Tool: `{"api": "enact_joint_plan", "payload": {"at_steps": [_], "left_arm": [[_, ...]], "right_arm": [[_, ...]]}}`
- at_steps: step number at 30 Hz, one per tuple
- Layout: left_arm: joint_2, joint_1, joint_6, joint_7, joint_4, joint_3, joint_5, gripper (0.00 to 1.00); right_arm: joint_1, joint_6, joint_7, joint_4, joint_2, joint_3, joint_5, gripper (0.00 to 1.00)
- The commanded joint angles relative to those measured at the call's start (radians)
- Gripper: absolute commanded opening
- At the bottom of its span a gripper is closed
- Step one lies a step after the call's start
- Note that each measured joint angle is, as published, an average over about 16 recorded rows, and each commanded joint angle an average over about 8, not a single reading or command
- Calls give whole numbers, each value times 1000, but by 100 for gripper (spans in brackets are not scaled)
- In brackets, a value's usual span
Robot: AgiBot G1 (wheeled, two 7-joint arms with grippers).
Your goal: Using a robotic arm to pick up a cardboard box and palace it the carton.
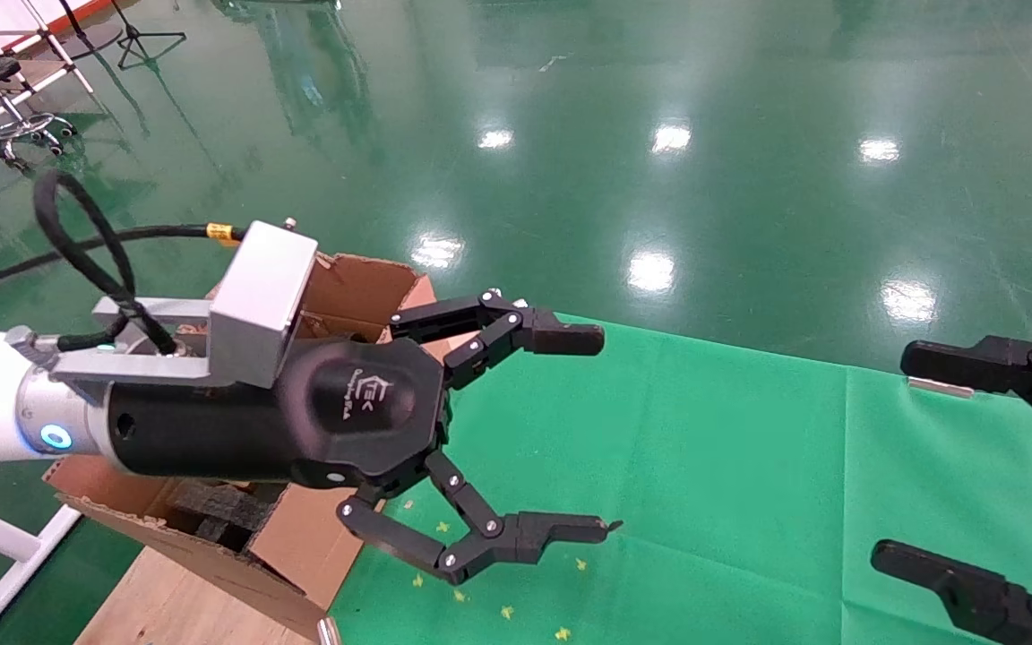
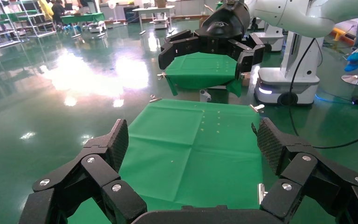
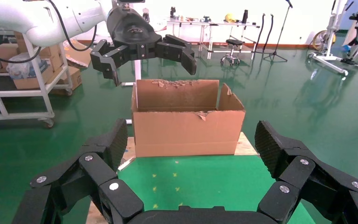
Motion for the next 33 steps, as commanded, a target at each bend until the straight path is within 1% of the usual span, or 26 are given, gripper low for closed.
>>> {"api": "enact_joint_plan", "payload": {"at_steps": [1, 33], "left_arm": [[0, 0, 0, 0, 0, 0, 1, 100], [0, -2, -1, -1, 2, 1, 3, 100]], "right_arm": [[0, 0, 0, 0, 0, 0, 0, 100], [0, 0, 0, 0, 0, 0, 0, 100]]}}
